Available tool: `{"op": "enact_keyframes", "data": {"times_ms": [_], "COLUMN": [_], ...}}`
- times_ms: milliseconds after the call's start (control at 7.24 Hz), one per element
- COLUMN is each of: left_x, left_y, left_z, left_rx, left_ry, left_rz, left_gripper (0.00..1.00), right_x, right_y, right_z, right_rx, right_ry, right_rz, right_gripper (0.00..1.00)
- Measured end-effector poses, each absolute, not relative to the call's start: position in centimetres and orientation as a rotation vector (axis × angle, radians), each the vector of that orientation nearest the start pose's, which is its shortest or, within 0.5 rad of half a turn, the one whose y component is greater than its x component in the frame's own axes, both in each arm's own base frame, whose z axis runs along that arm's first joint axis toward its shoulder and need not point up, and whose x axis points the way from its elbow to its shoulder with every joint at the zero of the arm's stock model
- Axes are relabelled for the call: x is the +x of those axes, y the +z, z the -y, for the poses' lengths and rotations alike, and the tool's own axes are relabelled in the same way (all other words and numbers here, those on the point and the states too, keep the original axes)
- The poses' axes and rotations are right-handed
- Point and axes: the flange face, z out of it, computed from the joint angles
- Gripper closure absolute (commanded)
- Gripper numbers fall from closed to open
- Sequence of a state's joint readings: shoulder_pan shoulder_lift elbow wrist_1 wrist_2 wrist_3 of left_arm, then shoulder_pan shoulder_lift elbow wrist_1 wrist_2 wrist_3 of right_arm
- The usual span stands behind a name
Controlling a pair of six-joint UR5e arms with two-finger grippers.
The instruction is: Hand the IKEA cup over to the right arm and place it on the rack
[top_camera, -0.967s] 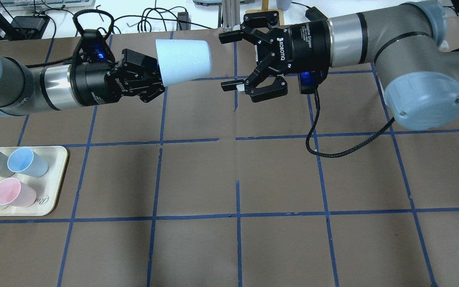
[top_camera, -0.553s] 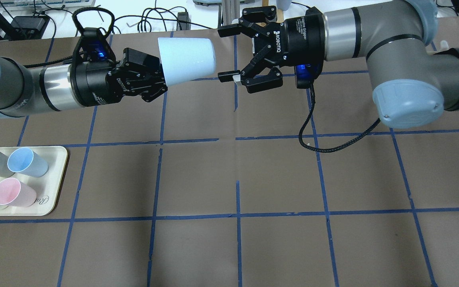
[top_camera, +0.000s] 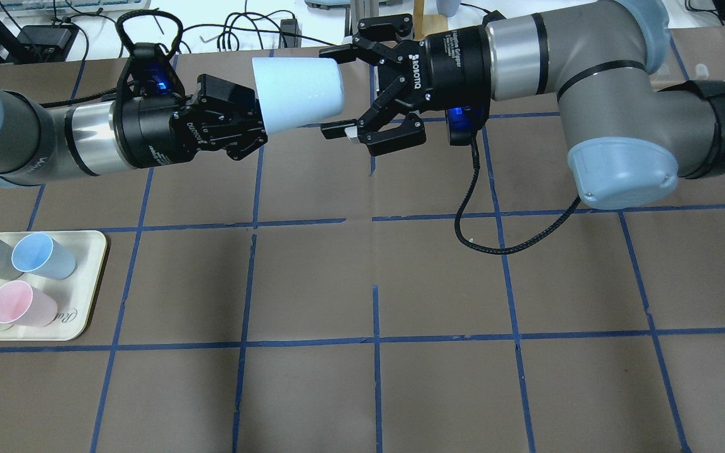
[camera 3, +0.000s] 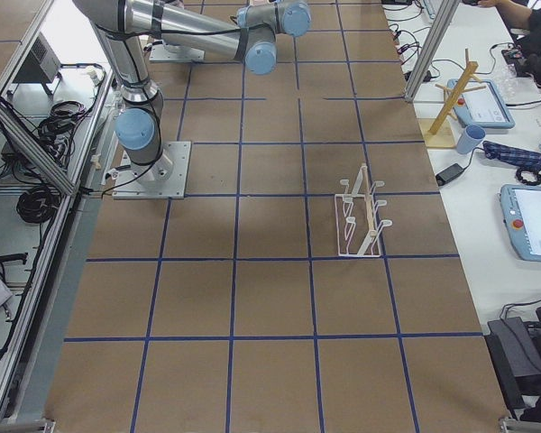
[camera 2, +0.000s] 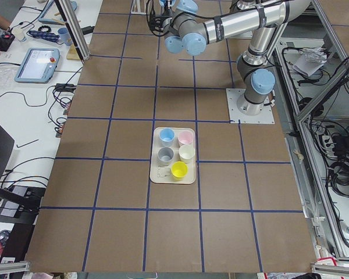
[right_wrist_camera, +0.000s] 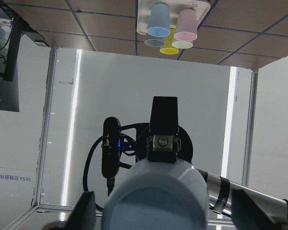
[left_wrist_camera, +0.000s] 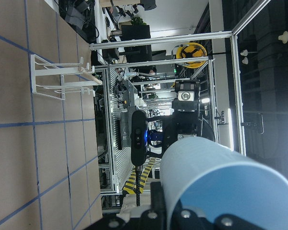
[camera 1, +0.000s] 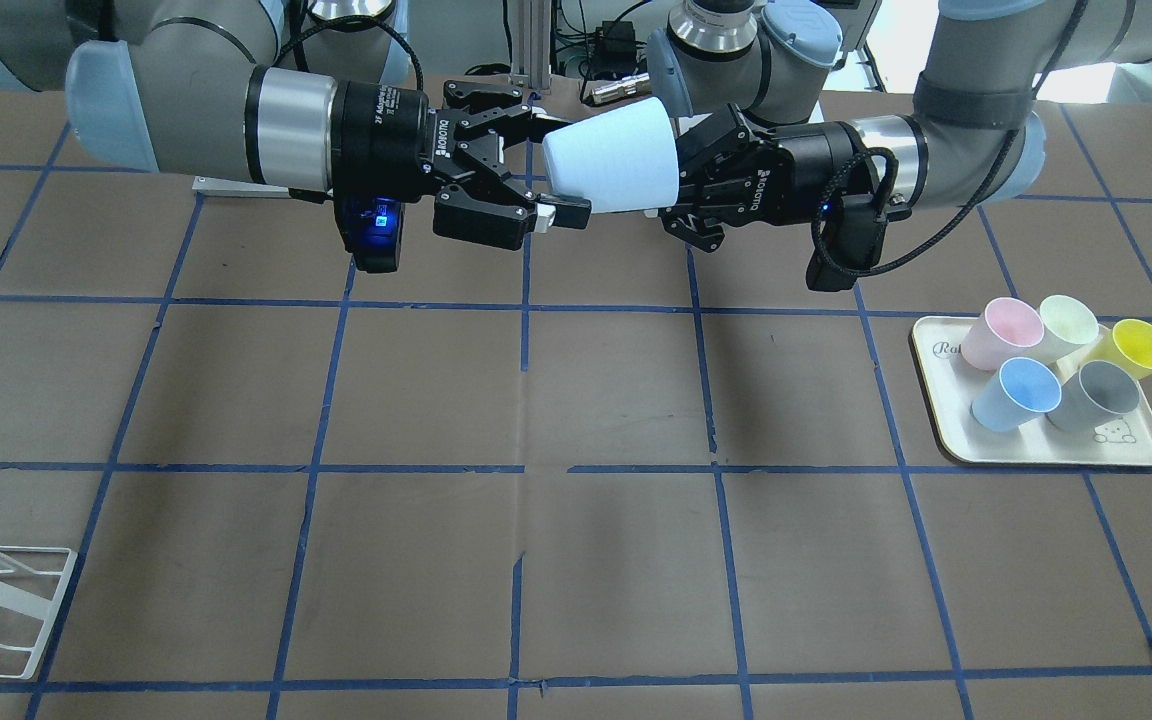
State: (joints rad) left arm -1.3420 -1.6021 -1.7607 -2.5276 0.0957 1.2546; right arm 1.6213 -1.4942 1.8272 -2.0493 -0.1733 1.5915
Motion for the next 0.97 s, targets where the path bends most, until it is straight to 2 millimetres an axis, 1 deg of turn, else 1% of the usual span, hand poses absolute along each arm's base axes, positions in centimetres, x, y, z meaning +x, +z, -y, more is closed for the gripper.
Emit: {"op": "enact_keyframes", "data": {"times_ms": [138, 414, 553, 691, 829, 967], "left_x": [-13.0, -12.99, -13.0, -13.01, -13.03, -13.0], "left_y": [40.57, 40.71, 40.8, 40.92, 41.09, 41.39], "left_z": [46.7, 46.73, 46.72, 46.69, 46.61, 46.56], "left_rx": [0.053, 0.059, 0.06, 0.06, 0.059, 0.058], "left_ry": [0.167, 0.164, 0.163, 0.163, 0.163, 0.165], "left_rz": [1.609, 1.608, 1.608, 1.609, 1.609, 1.61], "left_gripper": [0.59, 0.48, 0.48, 0.44, 0.2, 0.2], "right_x": [25.76, 25.78, 25.79, 25.81, 25.76, 25.52], "right_y": [45.66, 45.87, 45.91, 45.93, 45.9, 45.86], "right_z": [49.15, 49.14, 49.14, 49.14, 49.22, 49.4], "right_rx": [1.209, 1.194, 1.191, 1.189, 1.19, 1.194], "right_ry": [1.048, 1.034, 1.031, 1.03, 1.029, 1.027], "right_rz": [-1.422, -1.427, -1.428, -1.429, -1.428, -1.425], "right_gripper": [0.59, 0.65, 0.69, 0.7, 0.7, 0.7]}}
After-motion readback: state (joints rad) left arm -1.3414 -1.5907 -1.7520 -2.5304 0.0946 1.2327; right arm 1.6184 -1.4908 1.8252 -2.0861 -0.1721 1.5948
